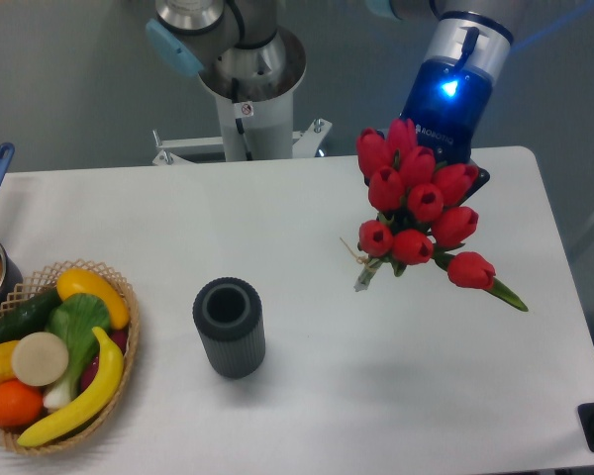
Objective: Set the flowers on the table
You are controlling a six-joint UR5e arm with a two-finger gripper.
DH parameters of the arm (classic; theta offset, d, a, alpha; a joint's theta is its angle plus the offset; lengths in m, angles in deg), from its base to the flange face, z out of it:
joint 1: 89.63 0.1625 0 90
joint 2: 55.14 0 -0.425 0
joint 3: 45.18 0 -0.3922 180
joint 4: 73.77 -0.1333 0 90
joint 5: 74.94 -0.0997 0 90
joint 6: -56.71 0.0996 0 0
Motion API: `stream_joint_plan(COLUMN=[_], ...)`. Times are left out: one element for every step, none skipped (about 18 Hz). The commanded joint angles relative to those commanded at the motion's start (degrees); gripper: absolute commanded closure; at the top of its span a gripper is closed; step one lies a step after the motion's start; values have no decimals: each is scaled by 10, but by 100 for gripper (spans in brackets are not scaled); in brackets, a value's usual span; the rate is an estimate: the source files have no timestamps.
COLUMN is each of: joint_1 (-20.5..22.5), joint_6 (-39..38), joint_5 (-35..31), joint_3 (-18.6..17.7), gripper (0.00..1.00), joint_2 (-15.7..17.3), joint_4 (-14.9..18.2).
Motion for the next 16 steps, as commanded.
stream_joint_plan(joint_1=[-14, -28, -46, -49, -49, -52, -59, -65, -73, -78, -83, -87, -92, -99, -105, -109], joint_6=[10, 23, 36, 43, 52, 63, 88, 106, 126, 141, 150, 157, 163, 169, 174, 179], joint_5=[-42, -82, -122, -141, -160, -186, -230, -262, -290, -315, -337, -357, -376, -395, -414, -434], joint_3=[0, -2, 2, 1, -3, -9, -23, -32, -38, -46, -53, -57, -61, -64, -69, -76], gripper=[62, 62, 62, 62, 62, 62, 62, 62, 62, 62, 62, 62, 62, 62, 62, 62], joint_2=[-3, -8, -19, -21, -21, -22, -22, -23, -24, -25, -31, -33, -38, -43, -47, -54], joint_4=[1, 1, 1, 2, 3, 4, 8, 8, 8, 8, 7, 7, 7, 7, 7, 6])
